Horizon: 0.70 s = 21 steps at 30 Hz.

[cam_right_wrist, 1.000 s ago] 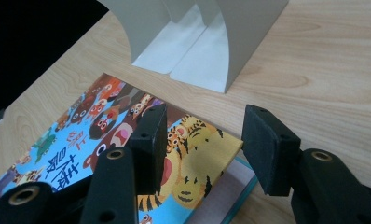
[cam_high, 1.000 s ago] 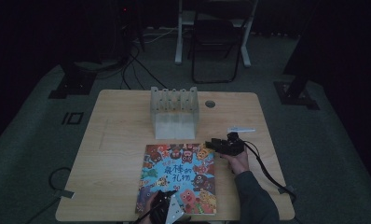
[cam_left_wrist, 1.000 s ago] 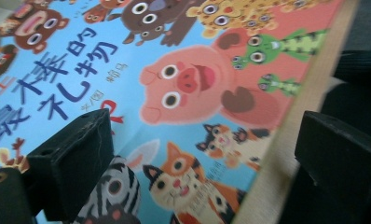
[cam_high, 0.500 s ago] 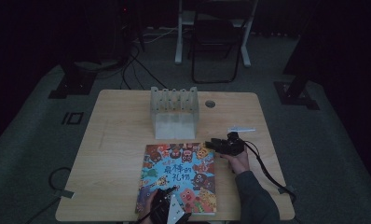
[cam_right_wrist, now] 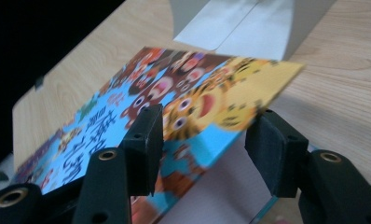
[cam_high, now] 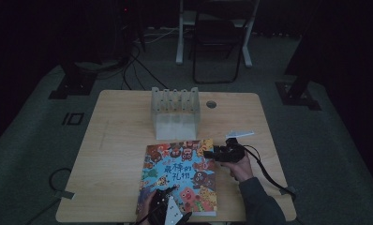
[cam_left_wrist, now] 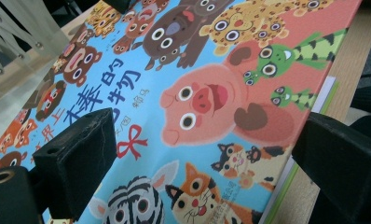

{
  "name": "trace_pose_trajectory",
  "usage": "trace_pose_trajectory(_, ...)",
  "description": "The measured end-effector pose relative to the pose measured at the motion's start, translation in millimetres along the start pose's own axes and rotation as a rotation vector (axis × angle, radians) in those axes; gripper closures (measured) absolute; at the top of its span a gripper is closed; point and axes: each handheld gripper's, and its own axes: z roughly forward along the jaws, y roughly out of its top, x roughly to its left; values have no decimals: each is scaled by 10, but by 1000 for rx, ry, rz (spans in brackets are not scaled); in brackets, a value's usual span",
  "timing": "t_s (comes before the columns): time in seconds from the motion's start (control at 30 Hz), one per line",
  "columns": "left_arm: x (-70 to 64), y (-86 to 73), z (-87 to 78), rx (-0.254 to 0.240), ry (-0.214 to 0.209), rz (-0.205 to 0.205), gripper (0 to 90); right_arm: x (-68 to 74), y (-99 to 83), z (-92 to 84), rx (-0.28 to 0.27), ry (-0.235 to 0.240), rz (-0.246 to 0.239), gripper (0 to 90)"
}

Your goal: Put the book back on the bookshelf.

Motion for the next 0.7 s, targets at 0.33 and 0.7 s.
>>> trace_pose_trajectory(0.33, 38, 56, -58, -42, -2, -21, 67, 239, 26, 25, 41, 53, 1, 463)
trace_pose_trajectory(0.7, 100, 16, -158, -88, -46, -93, 118, 353, 115, 98, 39, 97, 19, 563)
